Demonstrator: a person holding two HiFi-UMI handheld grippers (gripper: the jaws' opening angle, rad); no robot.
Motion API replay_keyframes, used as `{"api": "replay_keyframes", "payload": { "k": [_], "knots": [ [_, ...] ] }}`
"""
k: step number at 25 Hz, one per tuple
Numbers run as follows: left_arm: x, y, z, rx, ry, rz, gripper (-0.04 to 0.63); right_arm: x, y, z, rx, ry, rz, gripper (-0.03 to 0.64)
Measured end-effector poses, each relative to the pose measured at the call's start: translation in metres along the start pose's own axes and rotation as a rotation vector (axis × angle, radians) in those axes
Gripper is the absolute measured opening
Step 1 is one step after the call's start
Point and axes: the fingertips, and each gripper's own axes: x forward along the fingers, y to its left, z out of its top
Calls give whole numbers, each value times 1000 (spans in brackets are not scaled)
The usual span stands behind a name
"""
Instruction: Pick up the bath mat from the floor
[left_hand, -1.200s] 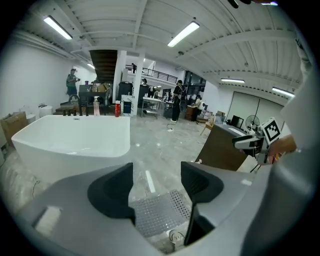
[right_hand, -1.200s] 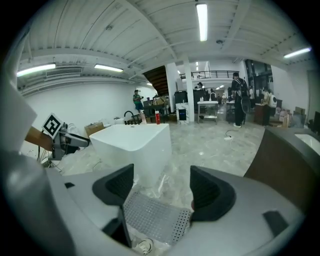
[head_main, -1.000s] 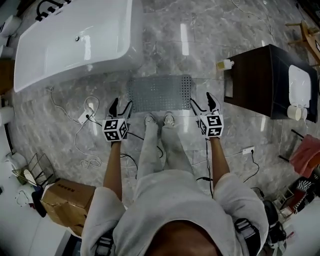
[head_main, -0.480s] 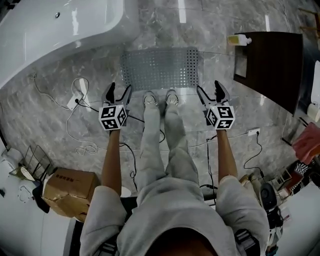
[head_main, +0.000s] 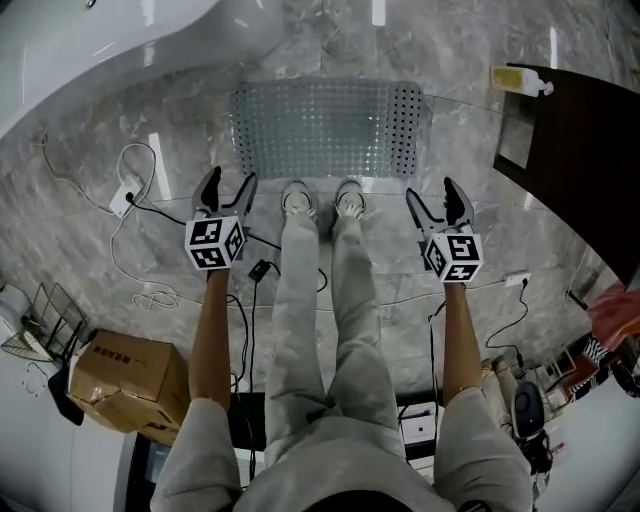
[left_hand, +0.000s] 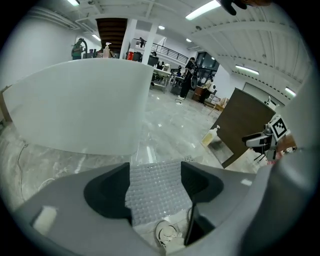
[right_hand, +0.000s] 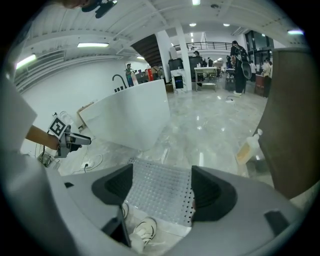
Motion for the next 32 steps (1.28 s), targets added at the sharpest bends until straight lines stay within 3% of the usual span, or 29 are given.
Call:
{"api": "replay_keyframes", "payload": {
  "k": [6,15,21,32],
  "knots": [
    [51,21,-58,-51,42,15,307,53,-20,-58,-5,50,6,339],
    [133,60,-153,-116,140,57,357,126,-60,-150,41,140,-20,339],
    [186,97,-216,-58,242,83,392,184,-93,-208,76,188,-39,344],
    [254,148,-296,-88,310,178,455,269,-145,-291,132,267,-128,359]
  ]
}}
